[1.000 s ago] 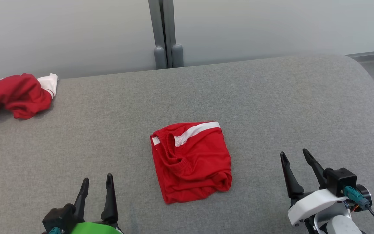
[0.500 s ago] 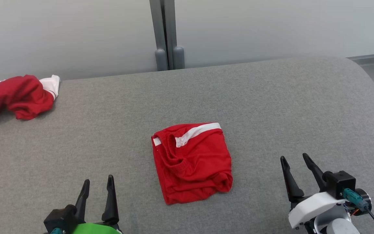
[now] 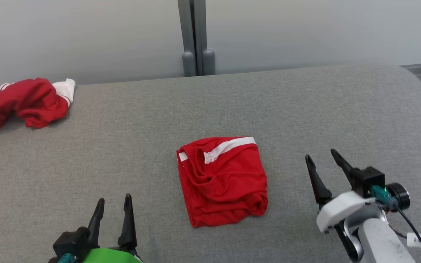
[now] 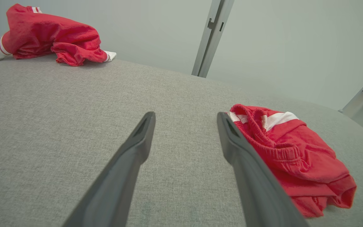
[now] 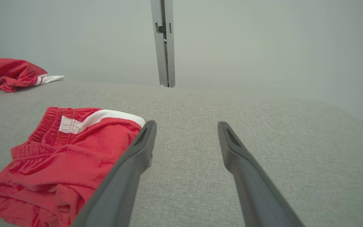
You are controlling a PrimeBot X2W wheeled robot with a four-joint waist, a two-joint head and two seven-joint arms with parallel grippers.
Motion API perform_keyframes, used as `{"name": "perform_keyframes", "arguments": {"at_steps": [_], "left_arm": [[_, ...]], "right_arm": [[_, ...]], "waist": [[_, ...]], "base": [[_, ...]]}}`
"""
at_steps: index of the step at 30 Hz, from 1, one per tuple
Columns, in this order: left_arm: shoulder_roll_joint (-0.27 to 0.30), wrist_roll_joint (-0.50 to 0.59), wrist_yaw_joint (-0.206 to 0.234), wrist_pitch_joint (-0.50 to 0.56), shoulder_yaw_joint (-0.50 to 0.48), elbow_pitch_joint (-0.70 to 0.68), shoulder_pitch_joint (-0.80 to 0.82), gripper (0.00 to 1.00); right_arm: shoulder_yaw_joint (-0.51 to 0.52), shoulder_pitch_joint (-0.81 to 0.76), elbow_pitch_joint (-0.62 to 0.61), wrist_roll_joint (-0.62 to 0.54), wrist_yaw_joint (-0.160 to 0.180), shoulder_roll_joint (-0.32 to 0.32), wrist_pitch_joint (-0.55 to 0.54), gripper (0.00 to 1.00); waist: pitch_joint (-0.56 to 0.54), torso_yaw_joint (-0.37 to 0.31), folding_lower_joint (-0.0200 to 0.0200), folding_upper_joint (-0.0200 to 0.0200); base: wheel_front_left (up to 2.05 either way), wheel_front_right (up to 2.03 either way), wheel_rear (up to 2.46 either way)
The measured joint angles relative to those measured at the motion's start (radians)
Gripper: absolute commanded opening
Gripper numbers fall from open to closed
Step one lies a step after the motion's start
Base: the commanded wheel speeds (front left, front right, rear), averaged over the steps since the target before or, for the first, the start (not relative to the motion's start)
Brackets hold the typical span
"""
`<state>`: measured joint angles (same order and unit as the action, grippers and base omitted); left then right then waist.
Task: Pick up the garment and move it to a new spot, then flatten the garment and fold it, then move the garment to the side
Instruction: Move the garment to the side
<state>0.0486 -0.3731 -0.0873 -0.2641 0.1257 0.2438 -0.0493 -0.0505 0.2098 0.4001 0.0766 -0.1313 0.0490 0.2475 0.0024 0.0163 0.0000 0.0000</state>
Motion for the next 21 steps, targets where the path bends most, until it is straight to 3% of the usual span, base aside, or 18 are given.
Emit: {"name": "perform_keyframes", "arguments": {"at_steps": [10,21], "left_arm": [[0.0,-0.015,0.006,0.0,0.025,-0.021,0.043,1.0],[0.0,-0.035,0.021,0.0,0.031,-0.041,0.061,1.0]], "right_arm": [[-0.032,0.212,0.127,0.024,0.0,0.0,-0.293,1.0],[-0.084,0.268,0.231,0.099,0.0,0.01,-0.541,1.0]], "waist": [[0.027,0.08,0.0,0.0],[0.068,0.193,0.0,0.0]], "base": [[0.0,0.0,0.0],[0.0,0.0,0.0]]}}
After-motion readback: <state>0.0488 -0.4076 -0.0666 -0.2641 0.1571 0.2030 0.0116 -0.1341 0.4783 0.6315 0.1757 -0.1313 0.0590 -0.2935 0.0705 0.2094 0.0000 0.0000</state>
